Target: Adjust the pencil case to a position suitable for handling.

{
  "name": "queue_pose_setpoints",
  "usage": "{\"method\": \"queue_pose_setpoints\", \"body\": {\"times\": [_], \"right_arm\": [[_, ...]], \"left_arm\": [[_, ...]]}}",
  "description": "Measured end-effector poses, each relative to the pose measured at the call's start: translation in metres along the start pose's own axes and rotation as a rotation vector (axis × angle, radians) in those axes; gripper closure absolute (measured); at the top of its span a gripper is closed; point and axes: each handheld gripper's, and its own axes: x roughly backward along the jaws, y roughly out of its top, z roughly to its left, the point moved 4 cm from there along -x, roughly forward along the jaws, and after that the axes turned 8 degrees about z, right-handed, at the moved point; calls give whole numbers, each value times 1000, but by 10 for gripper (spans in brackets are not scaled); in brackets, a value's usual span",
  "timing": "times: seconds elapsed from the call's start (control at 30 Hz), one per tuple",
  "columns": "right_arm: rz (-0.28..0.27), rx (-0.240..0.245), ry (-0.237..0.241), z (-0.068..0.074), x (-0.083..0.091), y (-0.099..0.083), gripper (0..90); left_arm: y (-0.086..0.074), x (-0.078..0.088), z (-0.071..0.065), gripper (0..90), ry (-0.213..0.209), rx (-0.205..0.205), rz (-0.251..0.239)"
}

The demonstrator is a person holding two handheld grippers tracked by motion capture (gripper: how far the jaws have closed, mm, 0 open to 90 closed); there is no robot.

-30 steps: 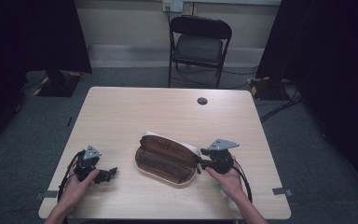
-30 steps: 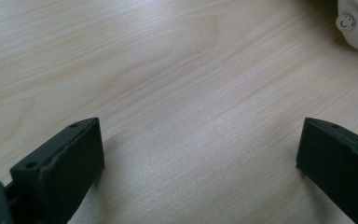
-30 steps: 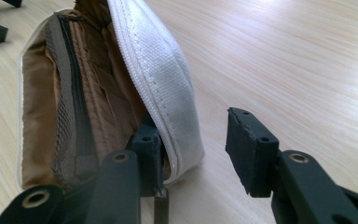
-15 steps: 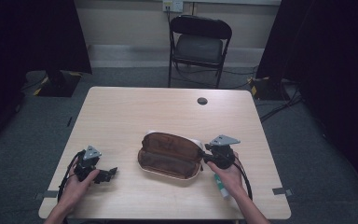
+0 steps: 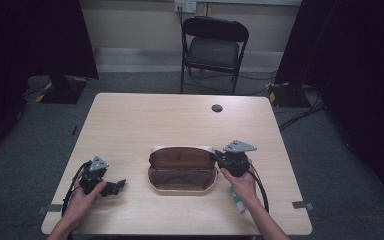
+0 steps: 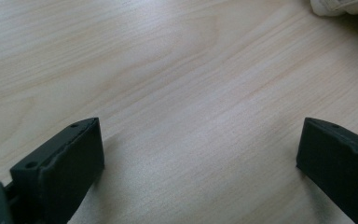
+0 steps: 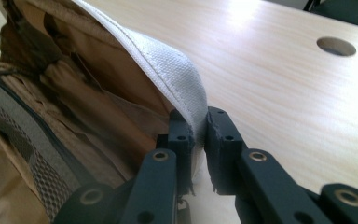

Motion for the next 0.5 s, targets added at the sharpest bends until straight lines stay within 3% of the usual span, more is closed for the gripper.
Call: {"method": "queue_pose_setpoints", "body": {"times": [0.07,0.27,0.5], "right_arm": [[-28,-8,18,-1,-5,4,780],[6,-14,34,1,-12,-1,699],[17,-20,37,1,-9,-2,602]], "left_arm": [[0,0,0,3,0,0,0],[0,0,0,3,0,0,0],[0,0,0,3,0,0,0]]}}
